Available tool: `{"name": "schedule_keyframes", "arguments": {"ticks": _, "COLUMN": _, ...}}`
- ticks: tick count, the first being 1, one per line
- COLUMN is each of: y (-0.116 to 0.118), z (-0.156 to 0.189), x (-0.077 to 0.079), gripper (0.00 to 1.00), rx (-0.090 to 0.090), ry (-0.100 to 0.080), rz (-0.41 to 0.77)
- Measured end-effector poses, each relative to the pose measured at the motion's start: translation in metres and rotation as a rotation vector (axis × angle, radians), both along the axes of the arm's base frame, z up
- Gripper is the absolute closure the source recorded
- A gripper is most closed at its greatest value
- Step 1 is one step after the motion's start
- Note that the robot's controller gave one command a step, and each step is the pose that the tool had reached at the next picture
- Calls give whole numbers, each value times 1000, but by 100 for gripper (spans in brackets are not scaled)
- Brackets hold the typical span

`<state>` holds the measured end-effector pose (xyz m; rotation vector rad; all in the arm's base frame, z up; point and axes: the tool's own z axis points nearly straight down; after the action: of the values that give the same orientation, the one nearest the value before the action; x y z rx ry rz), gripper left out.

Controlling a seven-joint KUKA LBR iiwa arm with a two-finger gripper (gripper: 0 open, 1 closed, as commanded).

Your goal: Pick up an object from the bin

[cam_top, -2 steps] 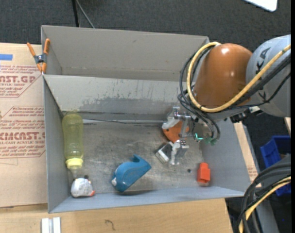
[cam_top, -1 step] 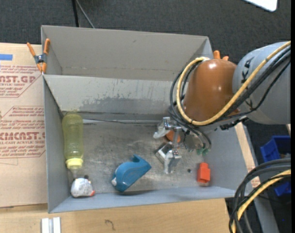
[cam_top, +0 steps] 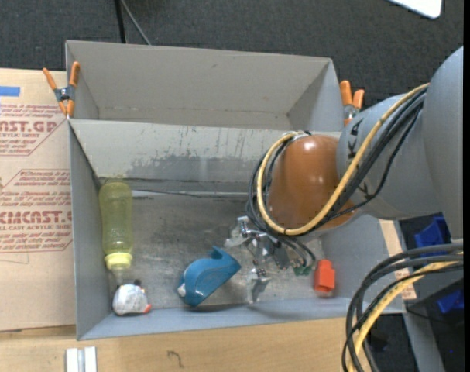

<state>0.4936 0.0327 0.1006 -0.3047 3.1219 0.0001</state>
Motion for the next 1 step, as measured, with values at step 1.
{"name": "schedule_keyframes", "arguments": {"ticks": 1, "y": 5, "z": -16, "x": -2, "gripper": 0, "rx": -1, "ry": 5, "rz": 28}}
